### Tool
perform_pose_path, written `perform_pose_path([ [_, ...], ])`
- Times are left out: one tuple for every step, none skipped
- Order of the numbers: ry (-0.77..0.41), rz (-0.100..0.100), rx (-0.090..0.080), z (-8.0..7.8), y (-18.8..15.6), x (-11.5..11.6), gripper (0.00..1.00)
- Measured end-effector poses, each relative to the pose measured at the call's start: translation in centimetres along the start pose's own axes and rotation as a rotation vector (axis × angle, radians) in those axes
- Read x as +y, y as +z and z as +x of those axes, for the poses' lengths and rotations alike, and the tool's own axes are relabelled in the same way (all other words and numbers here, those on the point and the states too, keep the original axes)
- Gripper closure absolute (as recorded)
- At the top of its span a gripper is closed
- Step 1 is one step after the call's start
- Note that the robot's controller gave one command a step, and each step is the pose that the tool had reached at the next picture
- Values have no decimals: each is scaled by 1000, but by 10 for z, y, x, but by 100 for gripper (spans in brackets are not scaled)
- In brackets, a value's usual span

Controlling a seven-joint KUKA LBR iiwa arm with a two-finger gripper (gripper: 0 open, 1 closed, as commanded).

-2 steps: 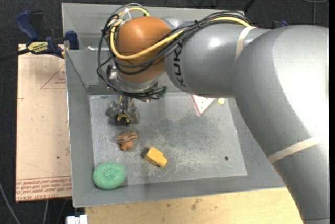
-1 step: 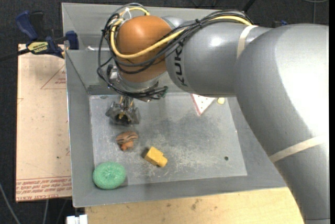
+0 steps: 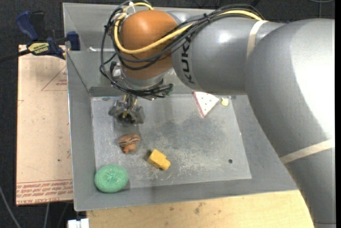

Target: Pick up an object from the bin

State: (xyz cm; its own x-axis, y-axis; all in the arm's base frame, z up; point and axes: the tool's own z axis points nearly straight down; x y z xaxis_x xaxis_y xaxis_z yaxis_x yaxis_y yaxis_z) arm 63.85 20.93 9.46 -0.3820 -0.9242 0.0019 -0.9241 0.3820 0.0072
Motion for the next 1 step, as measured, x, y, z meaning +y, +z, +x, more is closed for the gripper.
perform_pose_path([
  [1,10,-7,-2,-15,-2,100],
])
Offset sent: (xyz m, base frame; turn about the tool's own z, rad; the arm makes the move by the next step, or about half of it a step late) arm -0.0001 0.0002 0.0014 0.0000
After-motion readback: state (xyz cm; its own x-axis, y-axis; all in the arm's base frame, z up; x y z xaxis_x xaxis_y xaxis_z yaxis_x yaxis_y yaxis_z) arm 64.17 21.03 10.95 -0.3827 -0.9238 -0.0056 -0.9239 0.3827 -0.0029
